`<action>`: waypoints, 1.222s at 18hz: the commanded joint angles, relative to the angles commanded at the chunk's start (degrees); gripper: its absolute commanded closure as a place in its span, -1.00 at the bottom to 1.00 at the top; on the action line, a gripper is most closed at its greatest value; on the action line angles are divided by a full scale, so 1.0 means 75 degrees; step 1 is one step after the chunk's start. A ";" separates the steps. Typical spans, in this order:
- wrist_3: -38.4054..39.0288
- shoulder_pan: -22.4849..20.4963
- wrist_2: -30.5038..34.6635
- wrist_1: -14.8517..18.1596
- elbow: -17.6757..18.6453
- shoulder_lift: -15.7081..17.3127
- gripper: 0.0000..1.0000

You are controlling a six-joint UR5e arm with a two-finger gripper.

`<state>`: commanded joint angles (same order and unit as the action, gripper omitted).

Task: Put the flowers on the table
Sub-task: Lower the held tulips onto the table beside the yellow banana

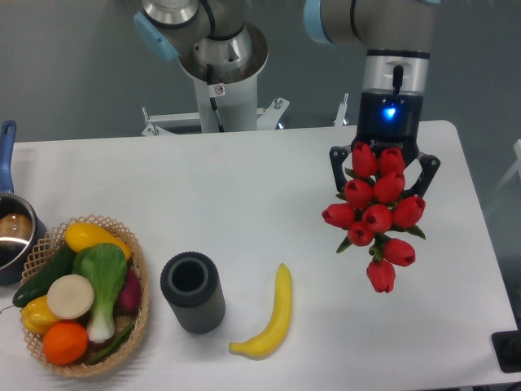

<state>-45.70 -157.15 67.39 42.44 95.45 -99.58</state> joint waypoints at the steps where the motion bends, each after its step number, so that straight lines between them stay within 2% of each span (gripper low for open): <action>1: 0.0000 0.0000 0.0305 0.0175 0.0000 0.0000 -0.05; 5: 0.0000 0.0012 0.1419 0.0738 0.0152 0.0000 -0.05; 11: 0.0035 0.0035 0.2053 0.0903 0.0726 -0.0117 -0.05; 15: 0.0129 0.0141 0.2136 0.1395 0.0727 -0.0410 -0.06; 22: 0.0492 0.0538 0.2101 0.1466 0.0750 -0.1065 -0.13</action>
<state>-42.01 -153.11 83.14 53.44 101.08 -107.57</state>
